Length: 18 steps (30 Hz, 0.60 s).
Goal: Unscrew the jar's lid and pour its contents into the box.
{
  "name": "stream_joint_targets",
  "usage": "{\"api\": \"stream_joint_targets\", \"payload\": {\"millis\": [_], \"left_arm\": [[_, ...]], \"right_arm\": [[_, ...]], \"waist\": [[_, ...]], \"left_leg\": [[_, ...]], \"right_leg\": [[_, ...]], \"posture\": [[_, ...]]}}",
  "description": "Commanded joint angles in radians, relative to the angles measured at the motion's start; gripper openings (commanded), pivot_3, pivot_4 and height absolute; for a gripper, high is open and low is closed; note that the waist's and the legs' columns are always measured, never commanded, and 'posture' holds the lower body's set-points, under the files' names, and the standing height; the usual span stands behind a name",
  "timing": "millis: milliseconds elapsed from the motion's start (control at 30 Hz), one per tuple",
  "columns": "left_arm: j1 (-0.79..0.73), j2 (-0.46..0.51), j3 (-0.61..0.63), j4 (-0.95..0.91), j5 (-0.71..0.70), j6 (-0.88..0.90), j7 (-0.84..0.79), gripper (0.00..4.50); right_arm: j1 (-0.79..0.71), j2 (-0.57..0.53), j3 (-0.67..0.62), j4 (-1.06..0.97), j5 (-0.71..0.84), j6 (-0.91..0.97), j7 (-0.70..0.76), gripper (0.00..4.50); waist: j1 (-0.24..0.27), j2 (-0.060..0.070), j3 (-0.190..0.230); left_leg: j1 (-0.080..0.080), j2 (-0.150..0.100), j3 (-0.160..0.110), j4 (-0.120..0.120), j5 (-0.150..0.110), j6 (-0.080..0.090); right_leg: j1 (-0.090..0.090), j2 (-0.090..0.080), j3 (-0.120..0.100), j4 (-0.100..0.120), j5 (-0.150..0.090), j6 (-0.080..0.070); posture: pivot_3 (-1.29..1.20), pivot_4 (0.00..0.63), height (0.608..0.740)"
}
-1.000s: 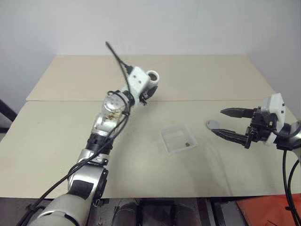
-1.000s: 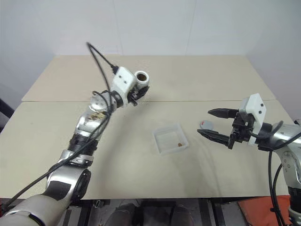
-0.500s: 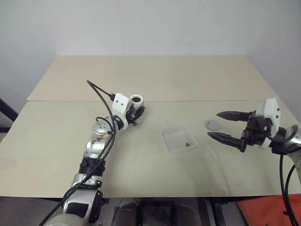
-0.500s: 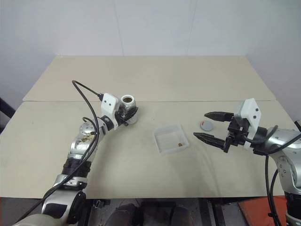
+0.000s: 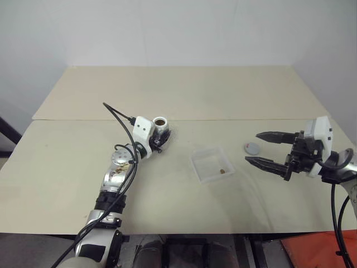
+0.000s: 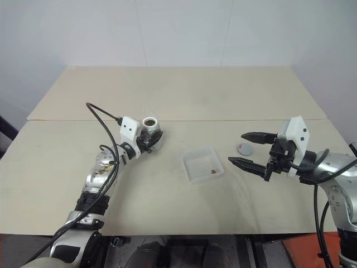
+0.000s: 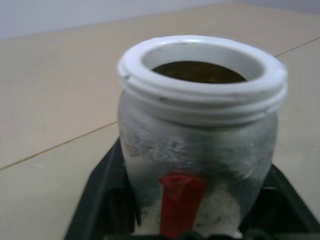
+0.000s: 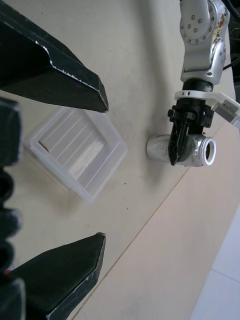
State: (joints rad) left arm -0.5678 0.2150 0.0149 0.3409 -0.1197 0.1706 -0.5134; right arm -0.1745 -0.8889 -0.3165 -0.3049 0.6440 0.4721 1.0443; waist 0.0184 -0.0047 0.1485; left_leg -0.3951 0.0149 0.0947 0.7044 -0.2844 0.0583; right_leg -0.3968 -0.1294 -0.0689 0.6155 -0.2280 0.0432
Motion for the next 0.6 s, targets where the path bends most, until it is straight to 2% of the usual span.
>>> {"api": "stream_joint_targets", "payload": {"millis": [33,100,300,600], "left_arm": [[0.013,0.007,0.001,-0.037,-0.013,-0.010,-0.006,3.88],[0.023,0.014,0.005,-0.064,-0.018,0.001,-0.011,4.47],[0.092,0.077,0.015,-0.219,-0.041,0.079,-0.044,4.47],[0.299,0.302,0.050,-0.599,-0.186,0.291,-0.212,4.47]], "right_arm": [[-0.005,0.000,-0.013,-0.023,0.015,-0.004,0.001,4.50],[-0.007,-0.002,-0.010,-0.019,0.014,-0.005,0.004,4.50],[-0.008,-0.006,-0.007,-0.012,0.008,-0.009,0.013,4.50],[0.002,-0.017,-0.017,0.002,-0.004,-0.018,0.032,4.50]], "waist": [[-0.001,0.000,0.000],[-0.001,0.000,0.000],[-0.004,0.000,0.000],[-0.005,0.000,0.000]], "left_leg": [[0.000,0.000,0.000,0.000,0.000,0.000],[0.000,0.000,0.000,0.000,0.000,0.000],[0.000,0.001,-0.001,-0.001,0.000,0.000],[0.006,0.002,-0.001,-0.004,0.000,0.000]], "right_leg": [[0.000,0.000,0.000,0.000,0.000,0.000],[0.000,0.000,0.000,0.000,0.000,0.000],[0.001,0.000,0.000,-0.001,0.000,0.000],[0.005,0.000,0.001,-0.003,0.000,0.000]], "posture": [[0.00,0.150,0.740],[0.00,0.150,0.740],[0.00,0.150,0.740],[0.00,0.150,0.740]]}}
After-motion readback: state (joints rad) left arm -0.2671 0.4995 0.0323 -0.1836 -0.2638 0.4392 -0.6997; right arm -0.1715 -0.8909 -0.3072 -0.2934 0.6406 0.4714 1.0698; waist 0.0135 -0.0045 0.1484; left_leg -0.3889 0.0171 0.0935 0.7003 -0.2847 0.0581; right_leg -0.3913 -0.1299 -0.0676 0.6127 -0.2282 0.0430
